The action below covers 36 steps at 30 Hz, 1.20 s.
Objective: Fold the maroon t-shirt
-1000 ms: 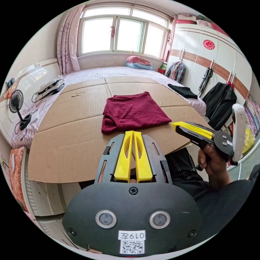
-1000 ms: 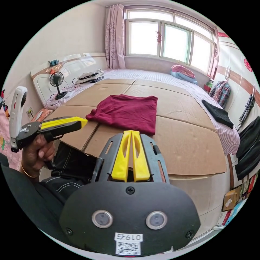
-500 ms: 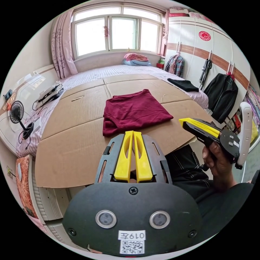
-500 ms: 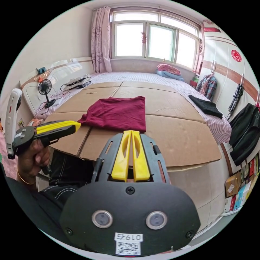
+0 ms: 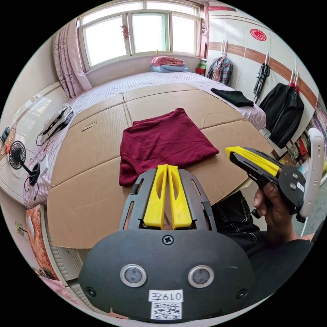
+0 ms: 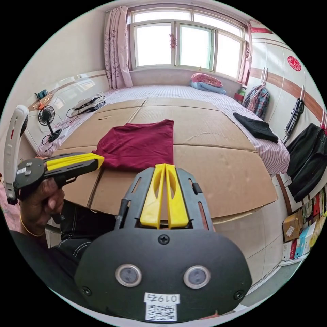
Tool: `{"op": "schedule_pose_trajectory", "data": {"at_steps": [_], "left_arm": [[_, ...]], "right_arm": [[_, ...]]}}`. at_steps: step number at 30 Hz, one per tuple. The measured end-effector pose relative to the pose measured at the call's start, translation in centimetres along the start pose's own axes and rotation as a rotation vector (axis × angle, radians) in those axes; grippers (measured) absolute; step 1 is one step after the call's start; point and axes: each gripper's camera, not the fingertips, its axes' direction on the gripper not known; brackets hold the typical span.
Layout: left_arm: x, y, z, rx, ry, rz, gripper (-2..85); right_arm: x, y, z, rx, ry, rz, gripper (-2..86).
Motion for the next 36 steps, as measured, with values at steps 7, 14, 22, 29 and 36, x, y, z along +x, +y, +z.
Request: {"op": "schedule_pose_trajectory", "data": {"at_steps": [7, 14, 22, 29, 36], "left_arm": [[0.1, -1.6, -0.2, 0.026, 0.002, 0.042, 1.1], [-0.2, -2.3, -0.3, 0.07, 0.028, 0.101, 1.0], [-0.7, -2.2, 0.0, 0.119, 0.038, 0.149, 1.1], [-1.9, -2.2, 0.9, 0.09, 0.081, 0.117, 2.9], [-3.5, -1.0, 0.7, 0.095, -0.011, 0.134, 6.7]], "right_arm": [[-0.5, -0.7, 2.1, 0.044, 0.08, -0.051, -1.0], [-0.4, -1.0, 4.8, 0.049, 0.05, -0.059, -0.9], [-0.9, 0.2, 7.1, 0.109, 0.035, -0.097, 3.0], [-2.1, 0.9, 10.0, 0.084, -0.028, -0.172, 11.3], [-4.2, 2.6, 12.9, 0.073, -0.07, -0.366, 5.6]]}}
